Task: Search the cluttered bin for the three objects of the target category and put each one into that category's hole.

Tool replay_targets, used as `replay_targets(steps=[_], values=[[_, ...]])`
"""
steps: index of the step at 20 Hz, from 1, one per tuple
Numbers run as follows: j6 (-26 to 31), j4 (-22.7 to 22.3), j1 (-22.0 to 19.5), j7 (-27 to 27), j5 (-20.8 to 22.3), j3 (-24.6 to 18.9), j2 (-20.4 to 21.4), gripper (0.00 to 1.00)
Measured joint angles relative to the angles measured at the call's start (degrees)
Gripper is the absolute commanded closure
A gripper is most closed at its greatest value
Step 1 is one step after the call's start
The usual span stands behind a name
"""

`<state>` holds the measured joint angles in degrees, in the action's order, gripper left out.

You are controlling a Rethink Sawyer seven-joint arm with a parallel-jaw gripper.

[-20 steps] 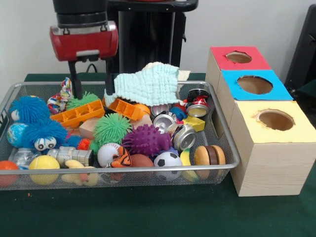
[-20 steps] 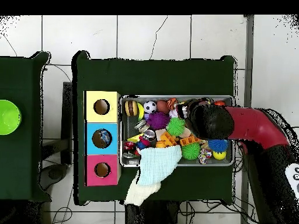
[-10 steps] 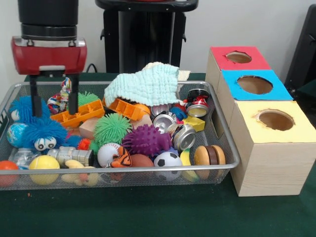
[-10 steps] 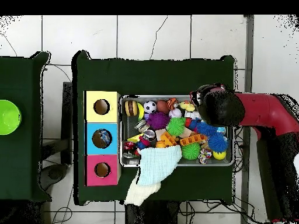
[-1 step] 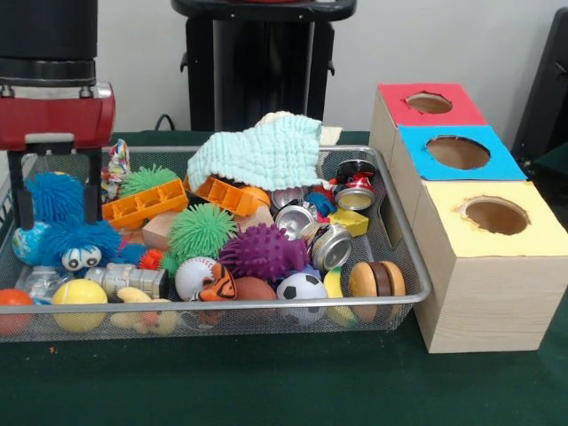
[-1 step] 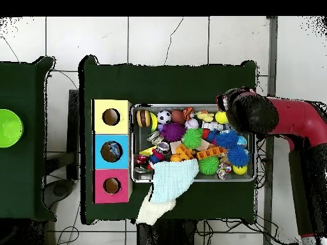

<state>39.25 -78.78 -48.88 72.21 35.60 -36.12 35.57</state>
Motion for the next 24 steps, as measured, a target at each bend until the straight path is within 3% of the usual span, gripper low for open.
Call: replay_targets(steps=[9,16,24], values=[[0.00,1.06,0.09,-0.01,1.19,0.09,-2.95,0.00],[0.00,1.60,1.04,-0.01,7.72,1.81,-3.40,0.00],[0.01,1.63,0.70,-0.01,11.16,2.44,-3.75,0.00]])
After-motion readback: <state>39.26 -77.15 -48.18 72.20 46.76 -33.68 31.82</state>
